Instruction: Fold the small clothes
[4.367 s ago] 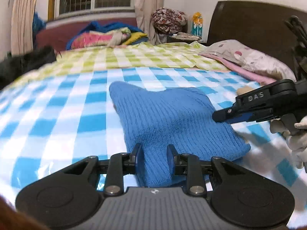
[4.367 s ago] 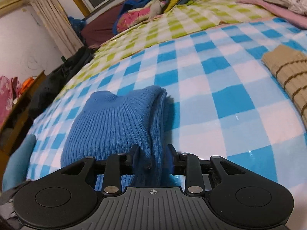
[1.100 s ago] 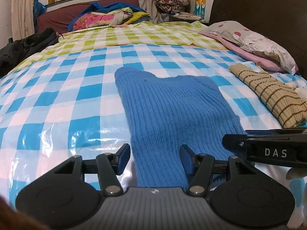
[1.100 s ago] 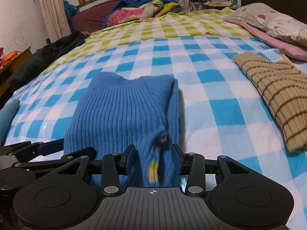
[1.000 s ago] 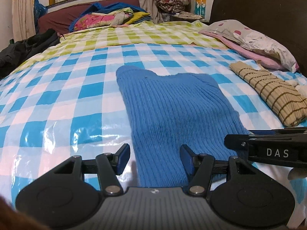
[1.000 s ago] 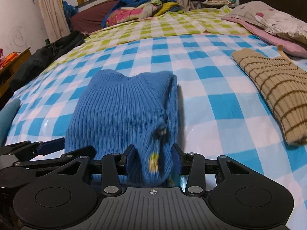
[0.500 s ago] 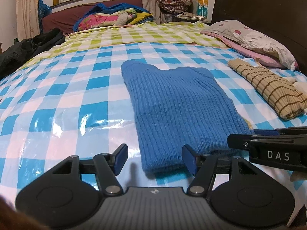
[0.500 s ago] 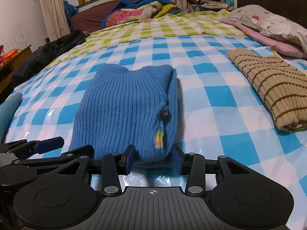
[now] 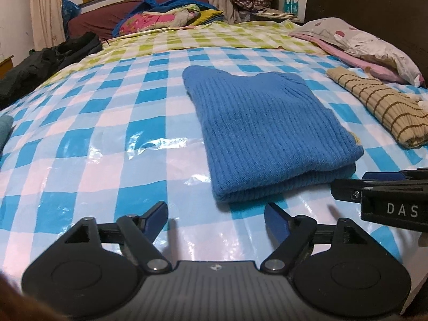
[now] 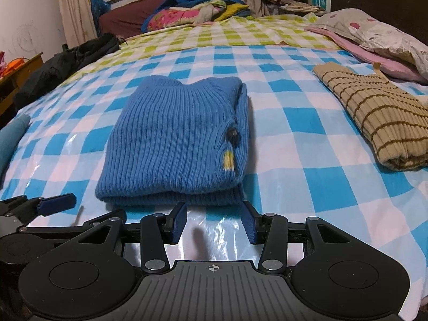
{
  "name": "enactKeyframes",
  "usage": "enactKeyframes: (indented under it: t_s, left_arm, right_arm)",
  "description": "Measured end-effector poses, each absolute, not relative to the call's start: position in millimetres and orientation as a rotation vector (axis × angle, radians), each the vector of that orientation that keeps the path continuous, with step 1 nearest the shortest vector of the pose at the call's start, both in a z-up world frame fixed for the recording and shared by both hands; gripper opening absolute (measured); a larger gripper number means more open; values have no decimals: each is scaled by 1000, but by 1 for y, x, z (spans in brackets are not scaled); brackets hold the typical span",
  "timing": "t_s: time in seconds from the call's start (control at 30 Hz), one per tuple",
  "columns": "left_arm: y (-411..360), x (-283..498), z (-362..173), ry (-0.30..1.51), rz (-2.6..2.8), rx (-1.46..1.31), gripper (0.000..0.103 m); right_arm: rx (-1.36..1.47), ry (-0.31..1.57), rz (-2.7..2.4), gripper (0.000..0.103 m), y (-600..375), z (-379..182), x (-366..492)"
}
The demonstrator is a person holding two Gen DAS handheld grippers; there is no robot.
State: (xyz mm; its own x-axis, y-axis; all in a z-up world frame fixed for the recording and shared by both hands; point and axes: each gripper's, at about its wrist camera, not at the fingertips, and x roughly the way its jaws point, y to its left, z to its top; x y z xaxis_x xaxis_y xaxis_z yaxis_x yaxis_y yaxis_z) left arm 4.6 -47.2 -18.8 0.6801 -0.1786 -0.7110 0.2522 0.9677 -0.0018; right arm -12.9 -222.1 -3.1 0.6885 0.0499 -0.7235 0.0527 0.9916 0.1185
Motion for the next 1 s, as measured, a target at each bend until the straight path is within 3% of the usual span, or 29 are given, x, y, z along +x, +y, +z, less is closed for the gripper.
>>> enactKeyframes:
  t_s: [0.37, 1.0]
  left_arm:
    - [-38, -8, -17, 771, -211, 90, 102]
    - [-35, -17, -27, 806, -193, 79, 103]
  right_arm:
    - [117, 823, 1, 45, -214, -8, -25]
    - [124, 845, -10, 48, -212, -17, -41]
